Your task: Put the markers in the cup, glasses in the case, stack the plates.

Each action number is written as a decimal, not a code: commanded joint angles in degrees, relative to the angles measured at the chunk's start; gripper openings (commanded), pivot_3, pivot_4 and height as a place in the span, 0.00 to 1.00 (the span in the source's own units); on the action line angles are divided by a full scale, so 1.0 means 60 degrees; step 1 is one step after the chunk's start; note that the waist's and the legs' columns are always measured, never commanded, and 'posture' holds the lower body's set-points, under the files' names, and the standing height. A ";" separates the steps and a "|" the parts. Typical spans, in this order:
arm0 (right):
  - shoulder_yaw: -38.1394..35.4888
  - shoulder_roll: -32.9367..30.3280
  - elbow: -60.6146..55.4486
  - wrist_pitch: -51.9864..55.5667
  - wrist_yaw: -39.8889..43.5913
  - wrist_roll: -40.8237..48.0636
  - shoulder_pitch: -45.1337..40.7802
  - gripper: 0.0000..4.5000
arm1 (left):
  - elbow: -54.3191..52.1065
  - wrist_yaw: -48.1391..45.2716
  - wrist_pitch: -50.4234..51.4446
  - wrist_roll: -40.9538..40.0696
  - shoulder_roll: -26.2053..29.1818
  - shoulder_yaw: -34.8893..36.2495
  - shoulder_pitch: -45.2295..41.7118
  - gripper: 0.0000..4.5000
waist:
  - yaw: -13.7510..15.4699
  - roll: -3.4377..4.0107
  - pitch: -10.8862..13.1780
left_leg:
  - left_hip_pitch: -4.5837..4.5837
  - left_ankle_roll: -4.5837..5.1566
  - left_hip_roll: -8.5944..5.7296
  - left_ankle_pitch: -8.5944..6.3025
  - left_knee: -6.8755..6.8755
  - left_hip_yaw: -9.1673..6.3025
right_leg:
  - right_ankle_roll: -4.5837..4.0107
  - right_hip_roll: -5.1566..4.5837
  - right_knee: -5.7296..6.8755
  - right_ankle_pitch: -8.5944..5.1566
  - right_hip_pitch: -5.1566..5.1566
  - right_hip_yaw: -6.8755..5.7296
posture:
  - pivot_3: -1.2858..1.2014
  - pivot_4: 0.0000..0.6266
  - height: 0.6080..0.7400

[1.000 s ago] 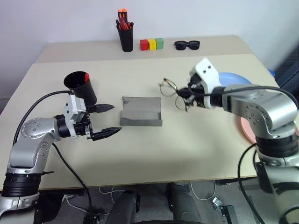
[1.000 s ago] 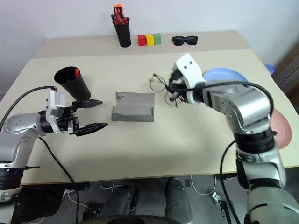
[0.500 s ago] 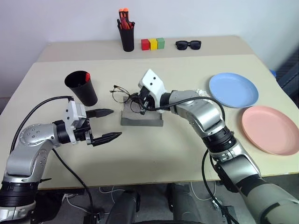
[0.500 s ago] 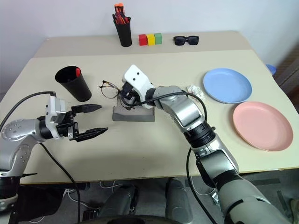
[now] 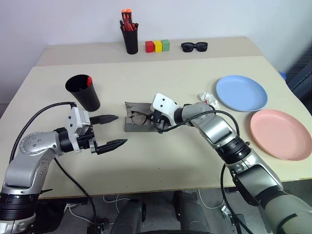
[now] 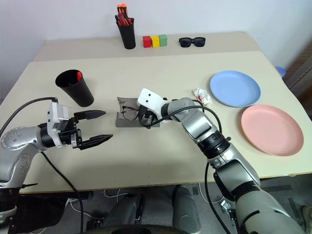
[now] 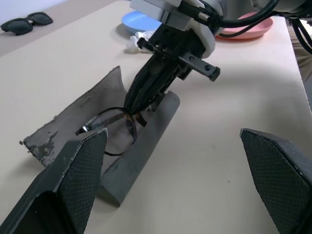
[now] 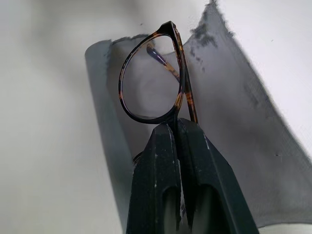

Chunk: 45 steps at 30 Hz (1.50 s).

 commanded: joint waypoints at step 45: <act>-0.2723 0.2197 0.6228 -0.4651 -0.2688 -0.1176 -0.1645 0.00 | 0.0289 0.0221 0.1110 -0.0558 -0.0197 -0.0075 -0.1462 1.00 | -0.0244 0.0005 0.0003 | -0.0007 -0.0011 -0.0003 0.0006 -0.0009 -0.0002 | -0.0008 -0.0001 0.0014 0.0007 -0.0020 0.0005 | 0.52 0.24 1.00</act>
